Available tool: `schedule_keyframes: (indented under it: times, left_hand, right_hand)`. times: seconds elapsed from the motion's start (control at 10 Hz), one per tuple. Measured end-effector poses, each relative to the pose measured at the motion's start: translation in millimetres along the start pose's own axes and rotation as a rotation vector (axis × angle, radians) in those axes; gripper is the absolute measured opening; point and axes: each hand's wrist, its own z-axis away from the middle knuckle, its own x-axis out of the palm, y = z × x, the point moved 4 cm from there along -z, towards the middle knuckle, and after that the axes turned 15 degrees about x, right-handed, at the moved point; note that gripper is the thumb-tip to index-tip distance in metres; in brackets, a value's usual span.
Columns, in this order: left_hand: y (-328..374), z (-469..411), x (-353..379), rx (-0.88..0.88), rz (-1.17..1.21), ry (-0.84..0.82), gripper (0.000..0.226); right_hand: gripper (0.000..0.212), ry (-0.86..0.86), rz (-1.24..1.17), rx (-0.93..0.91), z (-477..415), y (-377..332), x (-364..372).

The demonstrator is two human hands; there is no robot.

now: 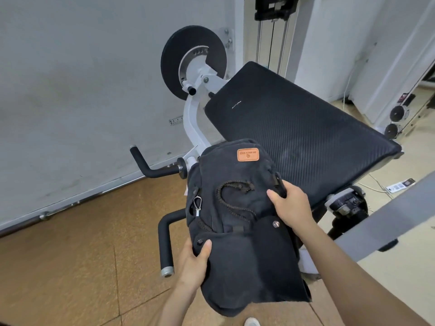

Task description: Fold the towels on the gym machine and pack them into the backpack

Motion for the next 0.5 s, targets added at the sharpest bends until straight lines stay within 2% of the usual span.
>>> schedule_keyframes:
  times: [0.1, 0.2, 0.3, 0.4, 0.5]
  left_hand:
    - [-2, 7, 0, 0.03, -0.041, 0.019, 0.028]
    - [-16, 18, 6, -0.04, -0.106, -0.066, 0.027]
    - [-19, 24, 0, -0.081, -0.082, -0.096, 0.027]
    - [1, 31, -19, -0.005, -0.081, -0.079, 0.036]
    - [42, 39, -50, 0.211, -0.039, 0.069, 0.036]
  right_hand:
    - [0.008, 0.115, 0.004, -0.244, 25, -6, 0]
    - [0.024, 0.225, 0.182, -0.282, 38, 8, -3]
    - [0.051, 0.183, 0.199, -0.053, 38, 28, -13]
    - [0.068, 0.117, 0.168, 0.011, 53, 43, -19]
    - [0.058, 0.157, -0.009, -0.039, 81, 38, -39]
